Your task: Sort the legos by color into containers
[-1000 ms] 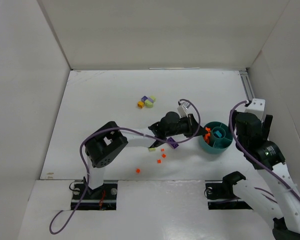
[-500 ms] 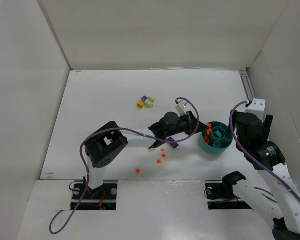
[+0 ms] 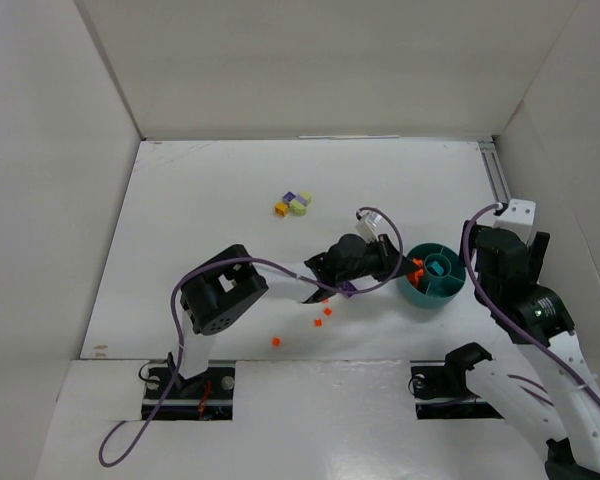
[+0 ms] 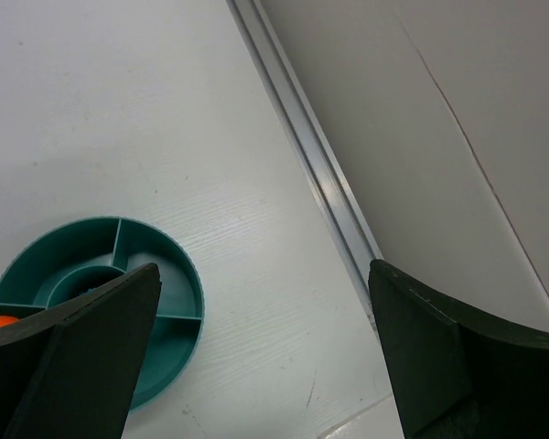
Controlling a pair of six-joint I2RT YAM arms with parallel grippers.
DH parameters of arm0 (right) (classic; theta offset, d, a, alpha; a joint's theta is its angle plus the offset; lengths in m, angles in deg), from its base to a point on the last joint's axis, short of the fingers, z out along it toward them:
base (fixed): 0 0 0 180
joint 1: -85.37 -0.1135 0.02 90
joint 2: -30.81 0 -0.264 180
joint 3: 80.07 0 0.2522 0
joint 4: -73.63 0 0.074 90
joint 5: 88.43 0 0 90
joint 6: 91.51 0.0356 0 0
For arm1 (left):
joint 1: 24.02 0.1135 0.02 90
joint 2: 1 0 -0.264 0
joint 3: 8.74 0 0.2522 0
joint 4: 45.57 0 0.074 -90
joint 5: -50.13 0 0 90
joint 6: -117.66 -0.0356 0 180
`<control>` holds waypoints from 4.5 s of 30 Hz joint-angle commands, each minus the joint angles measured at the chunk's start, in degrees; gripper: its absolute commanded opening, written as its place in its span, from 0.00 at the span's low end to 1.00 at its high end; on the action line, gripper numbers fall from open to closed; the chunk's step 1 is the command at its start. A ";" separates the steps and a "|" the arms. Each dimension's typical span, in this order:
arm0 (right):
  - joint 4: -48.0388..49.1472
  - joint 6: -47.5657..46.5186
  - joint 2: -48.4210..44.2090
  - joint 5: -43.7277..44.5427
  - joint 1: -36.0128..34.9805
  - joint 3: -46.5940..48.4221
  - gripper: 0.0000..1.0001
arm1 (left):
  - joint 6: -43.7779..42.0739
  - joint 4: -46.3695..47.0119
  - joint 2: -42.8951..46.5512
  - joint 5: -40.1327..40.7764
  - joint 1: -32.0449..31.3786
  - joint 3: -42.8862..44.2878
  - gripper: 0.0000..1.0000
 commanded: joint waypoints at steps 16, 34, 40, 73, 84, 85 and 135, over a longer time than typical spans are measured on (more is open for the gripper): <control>0.97 -0.83 -0.39 -0.42 0.25 0.71 1.00 | -6.12 -1.04 4.21 1.73 -1.54 2.18 0.36; 18.45 -27.28 4.79 -34.33 -2.72 -1.40 0.97 | -21.78 -49.03 40.23 40.83 1.79 -4.94 1.00; 24.78 -29.05 13.92 -37.59 -18.19 -5.52 0.95 | -7.47 -71.60 45.16 46.47 9.52 -8.00 1.00; 44.12 -23.43 54.01 -39.26 -37.46 -2.28 0.55 | -6.47 -76.72 54.74 38.82 18.23 -19.88 1.00; 44.65 -21.58 55.16 -40.58 -37.46 -5.35 0.54 | -6.47 -76.72 54.74 38.82 18.23 -19.88 1.00; 44.65 -20.88 55.16 -40.58 -37.46 -5.96 0.54 | -6.47 -76.72 54.22 38.82 18.23 -19.88 1.00; 39.11 -26.15 45.31 -44.79 -34.03 -5.97 0.33 | -7.53 -75.05 53.16 37.24 18.23 -19.35 1.00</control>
